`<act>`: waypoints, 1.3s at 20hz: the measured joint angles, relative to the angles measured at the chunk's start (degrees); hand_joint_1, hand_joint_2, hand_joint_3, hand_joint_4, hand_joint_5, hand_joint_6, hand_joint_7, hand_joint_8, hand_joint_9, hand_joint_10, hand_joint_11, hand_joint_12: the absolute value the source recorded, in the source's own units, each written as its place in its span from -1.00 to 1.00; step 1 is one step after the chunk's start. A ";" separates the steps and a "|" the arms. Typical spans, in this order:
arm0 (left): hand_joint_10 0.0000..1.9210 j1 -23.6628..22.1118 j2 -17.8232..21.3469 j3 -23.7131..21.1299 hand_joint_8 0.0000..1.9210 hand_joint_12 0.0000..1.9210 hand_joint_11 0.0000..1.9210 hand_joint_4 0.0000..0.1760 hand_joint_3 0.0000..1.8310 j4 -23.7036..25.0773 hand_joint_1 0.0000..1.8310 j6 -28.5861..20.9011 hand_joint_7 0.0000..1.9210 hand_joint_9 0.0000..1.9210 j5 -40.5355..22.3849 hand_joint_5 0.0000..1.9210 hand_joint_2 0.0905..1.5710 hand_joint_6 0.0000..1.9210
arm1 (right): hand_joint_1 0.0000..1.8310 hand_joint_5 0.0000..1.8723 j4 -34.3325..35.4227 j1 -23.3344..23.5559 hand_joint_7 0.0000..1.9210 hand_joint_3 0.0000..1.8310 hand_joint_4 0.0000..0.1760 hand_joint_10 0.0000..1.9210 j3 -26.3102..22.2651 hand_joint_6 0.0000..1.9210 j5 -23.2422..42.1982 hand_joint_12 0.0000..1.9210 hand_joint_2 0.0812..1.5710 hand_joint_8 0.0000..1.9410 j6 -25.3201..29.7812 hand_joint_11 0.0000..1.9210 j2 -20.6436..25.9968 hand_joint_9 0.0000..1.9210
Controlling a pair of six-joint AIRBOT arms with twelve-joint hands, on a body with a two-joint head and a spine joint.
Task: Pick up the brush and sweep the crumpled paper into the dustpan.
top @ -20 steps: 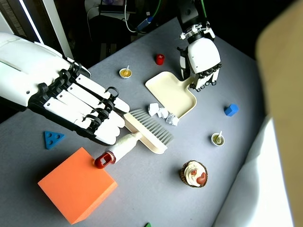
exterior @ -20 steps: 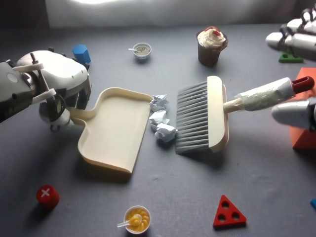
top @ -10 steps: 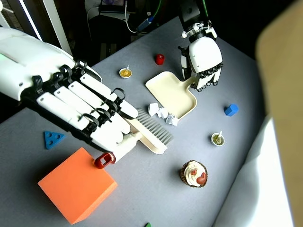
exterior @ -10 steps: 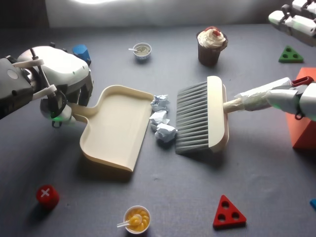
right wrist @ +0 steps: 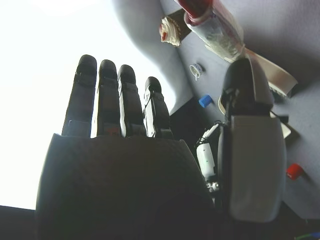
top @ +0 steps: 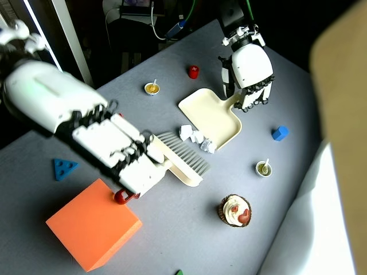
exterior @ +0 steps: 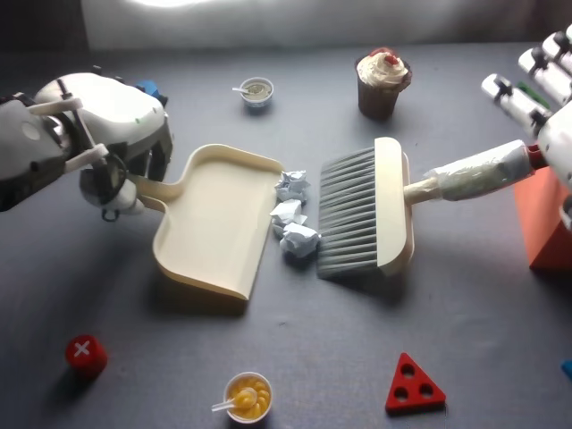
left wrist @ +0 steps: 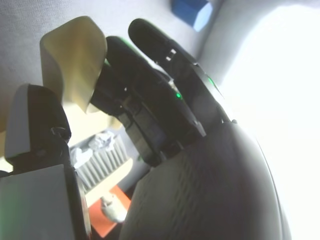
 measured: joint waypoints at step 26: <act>-1.00 0.66 -1.18 2.49 -0.43 -0.22 -0.26 -1.00 -1.00 6.80 0.38 -8.52 0.21 0.18 -2.80 0.17 0.30 -0.09 | 0.17 -0.97 3.37 -1.09 -0.97 -1.00 -1.00 -0.99 11.02 -0.99 -6.86 -0.99 0.38 -0.99 7.82 -0.94 -13.51 -0.96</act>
